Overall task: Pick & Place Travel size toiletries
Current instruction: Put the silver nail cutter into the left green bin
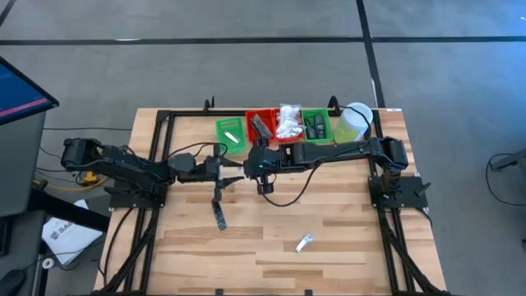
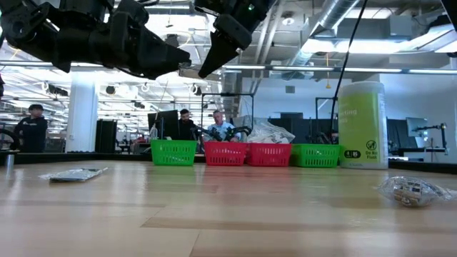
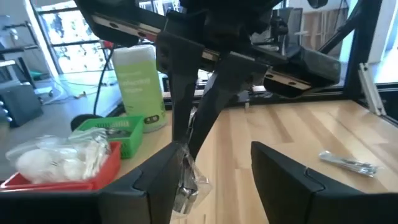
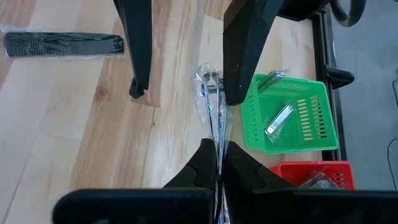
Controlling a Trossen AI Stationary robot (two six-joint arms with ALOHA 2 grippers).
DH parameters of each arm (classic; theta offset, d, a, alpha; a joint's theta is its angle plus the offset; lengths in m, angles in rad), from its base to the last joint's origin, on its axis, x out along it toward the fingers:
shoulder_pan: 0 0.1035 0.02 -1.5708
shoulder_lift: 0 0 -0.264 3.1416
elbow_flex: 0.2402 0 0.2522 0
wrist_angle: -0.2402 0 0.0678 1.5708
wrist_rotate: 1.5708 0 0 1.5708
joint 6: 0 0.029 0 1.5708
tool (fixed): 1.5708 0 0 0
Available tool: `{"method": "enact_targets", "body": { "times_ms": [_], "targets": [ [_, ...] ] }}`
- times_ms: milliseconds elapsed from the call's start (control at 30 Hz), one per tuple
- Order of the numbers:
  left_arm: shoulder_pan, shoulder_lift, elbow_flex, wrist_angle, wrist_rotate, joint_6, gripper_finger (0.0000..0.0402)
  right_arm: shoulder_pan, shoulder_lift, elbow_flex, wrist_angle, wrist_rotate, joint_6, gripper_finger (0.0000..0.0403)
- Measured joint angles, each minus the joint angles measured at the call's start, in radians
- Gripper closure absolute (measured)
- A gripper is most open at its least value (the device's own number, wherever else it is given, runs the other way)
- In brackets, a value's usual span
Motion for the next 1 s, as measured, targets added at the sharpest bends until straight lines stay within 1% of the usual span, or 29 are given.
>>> {"method": "enact_targets", "body": {
  "times_ms": [100,200,300,433,700,1000],
  "targets": [
    [0.0,0.0,-0.001,-0.003,-0.021,0.023,0.0212,0.0,0.0,0.001,0.001,-0.003,0.0,0.0401],
    [0.003,0.006,-0.008,-0.042,-0.073,0.023,0.0212,0.003,-0.006,0.01,0.028,-0.02,0.0,0.0401],
    [0.002,0.003,-0.004,-0.037,-0.108,0.026,0.021,0.006,-0.006,0.009,0.028,-0.059,-0.001,0.0401],
    [0.0,0.004,-0.005,-0.035,-0.105,0.026,0.021,0.006,-0.004,0.006,0.026,-0.056,-0.003,0.0401],
    [-0.028,0.002,-0.003,-0.019,-0.034,0.021,0.021,-0.014,-0.003,0.004,0.014,-0.055,0.003,0.0401],
    [-0.037,0.001,-0.002,-0.02,-0.037,0.022,0.0215,-0.014,-0.002,0.003,0.014,-0.055,0.008,0.0401]
  ]
}}
